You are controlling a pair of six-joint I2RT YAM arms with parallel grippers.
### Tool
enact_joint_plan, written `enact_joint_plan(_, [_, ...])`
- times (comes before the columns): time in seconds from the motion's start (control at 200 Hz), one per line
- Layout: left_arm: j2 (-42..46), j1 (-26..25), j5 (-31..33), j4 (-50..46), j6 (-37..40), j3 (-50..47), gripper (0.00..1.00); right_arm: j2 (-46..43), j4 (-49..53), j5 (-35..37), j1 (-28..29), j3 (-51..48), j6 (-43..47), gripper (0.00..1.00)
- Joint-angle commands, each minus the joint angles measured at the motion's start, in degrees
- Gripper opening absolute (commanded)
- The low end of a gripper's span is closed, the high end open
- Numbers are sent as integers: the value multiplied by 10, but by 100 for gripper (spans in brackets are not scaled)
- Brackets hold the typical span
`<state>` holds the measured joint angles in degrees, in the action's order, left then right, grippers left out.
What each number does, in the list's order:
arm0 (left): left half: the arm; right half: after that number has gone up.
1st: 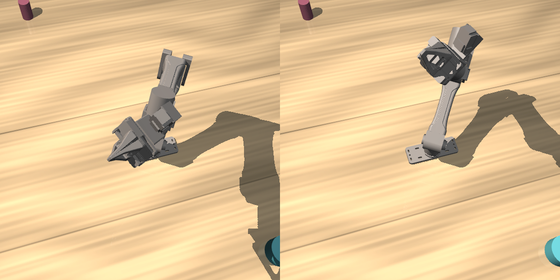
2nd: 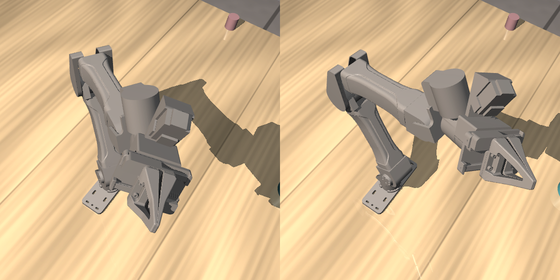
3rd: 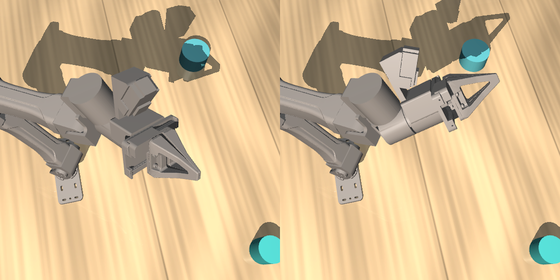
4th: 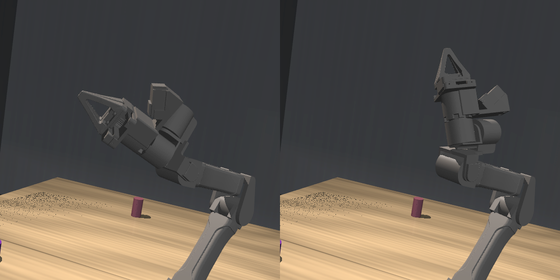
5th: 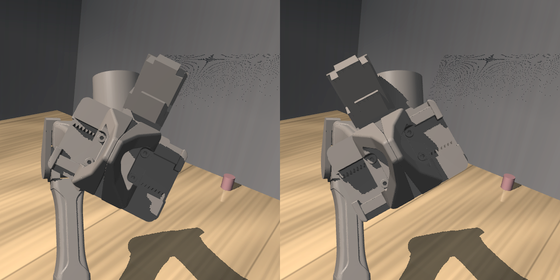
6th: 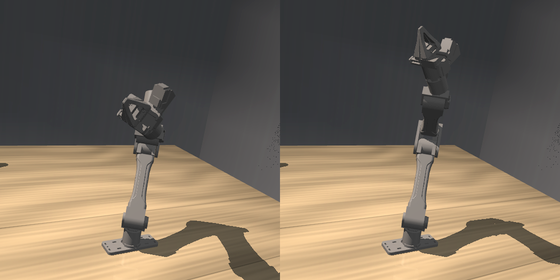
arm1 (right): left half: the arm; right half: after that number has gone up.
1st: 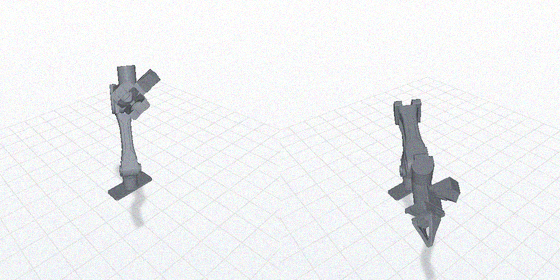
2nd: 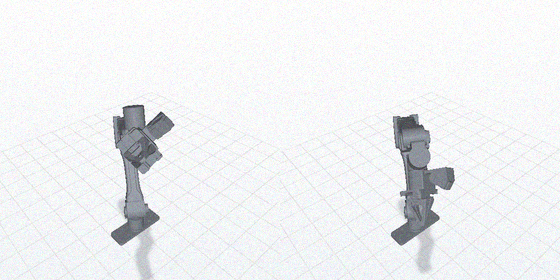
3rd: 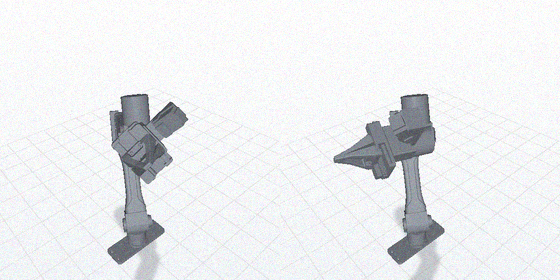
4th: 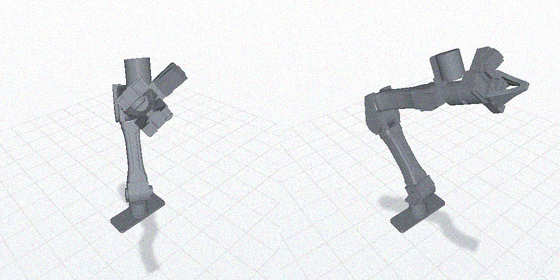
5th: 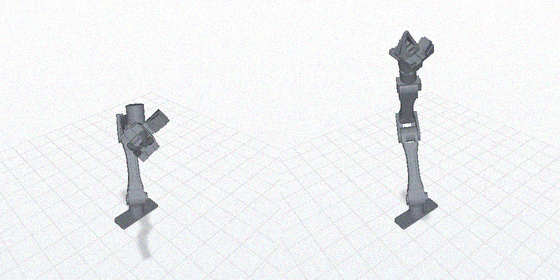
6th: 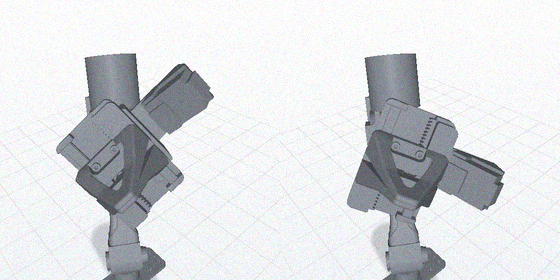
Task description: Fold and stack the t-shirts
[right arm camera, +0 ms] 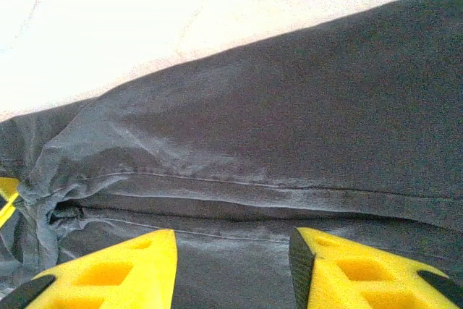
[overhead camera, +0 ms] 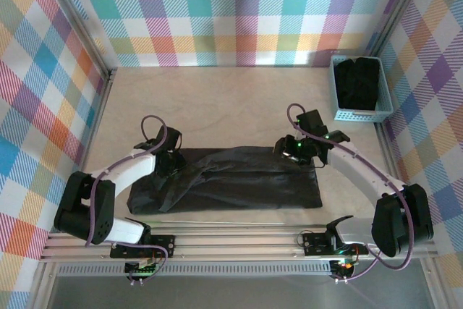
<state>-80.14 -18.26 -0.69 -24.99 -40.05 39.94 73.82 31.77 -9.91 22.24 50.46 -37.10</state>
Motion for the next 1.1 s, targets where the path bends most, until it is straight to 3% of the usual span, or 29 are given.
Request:
enact_joint_plan(0.0, [26,-2,-9,7,-10,-13,10,4,8,2,5,14,-6,45])
enact_joint_plan(0.06, [49,-6,0,-12,-17,-12,0,4,7,3,6,12,-5,45])
enact_joint_plan(0.18, [110,-31,11,-52,-35,-8,0,4,5,0,7,11,-9,45])
enact_joint_plan(0.44, [187,-136,2,-113,-72,-16,0,5,7,-5,8,18,-12,45])
enact_joint_plan(0.685, [194,-210,-27,-83,-88,-43,0,10,5,-9,9,18,-18,45])
enact_joint_plan(0.9, [146,-254,-33,-24,-116,-60,0,22,4,-11,12,15,-22,45])
enact_joint_plan(1.095, [153,-266,-81,17,-102,-54,49,42,3,-11,12,12,-22,45])
